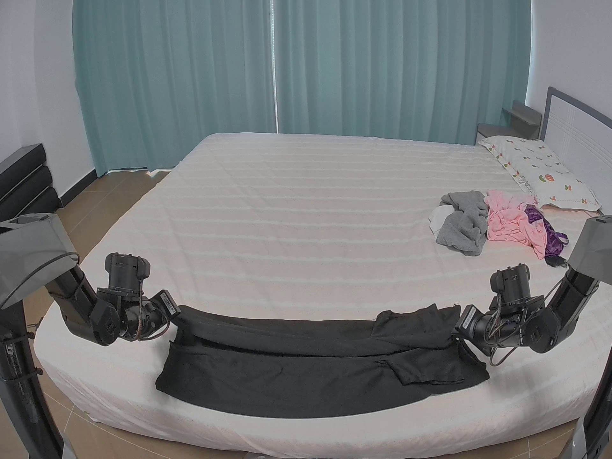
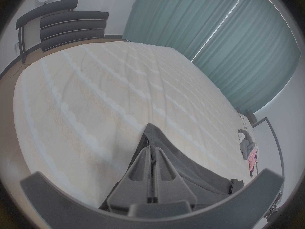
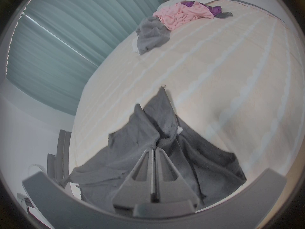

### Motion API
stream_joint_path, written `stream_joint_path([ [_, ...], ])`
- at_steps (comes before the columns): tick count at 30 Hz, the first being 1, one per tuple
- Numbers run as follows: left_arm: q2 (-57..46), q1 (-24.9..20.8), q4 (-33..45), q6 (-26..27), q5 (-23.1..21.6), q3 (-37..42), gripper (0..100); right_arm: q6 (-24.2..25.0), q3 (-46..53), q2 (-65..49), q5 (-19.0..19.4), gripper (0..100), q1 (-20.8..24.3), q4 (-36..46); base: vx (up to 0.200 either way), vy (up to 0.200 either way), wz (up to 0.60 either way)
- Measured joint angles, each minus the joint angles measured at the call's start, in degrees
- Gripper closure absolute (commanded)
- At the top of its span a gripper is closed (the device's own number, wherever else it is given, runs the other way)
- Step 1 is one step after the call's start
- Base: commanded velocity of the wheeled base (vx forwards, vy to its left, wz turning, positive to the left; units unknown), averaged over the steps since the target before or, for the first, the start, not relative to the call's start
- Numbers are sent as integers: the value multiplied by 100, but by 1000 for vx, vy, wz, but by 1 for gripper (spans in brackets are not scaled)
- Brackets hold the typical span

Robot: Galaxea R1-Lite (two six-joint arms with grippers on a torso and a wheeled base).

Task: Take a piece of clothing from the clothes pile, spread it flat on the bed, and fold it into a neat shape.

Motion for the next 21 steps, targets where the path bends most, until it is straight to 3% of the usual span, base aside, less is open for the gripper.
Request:
stream_joint_path([
  [7, -137, 11, 29, 23, -9, -229, 100, -2, -510, -85, -57, 100, -223, 5, 0, 0, 0],
  [21, -140, 38, 65, 48, 7, -806, 100, -13, -1737, -26, -82, 100, -260, 453, 0, 0, 0],
])
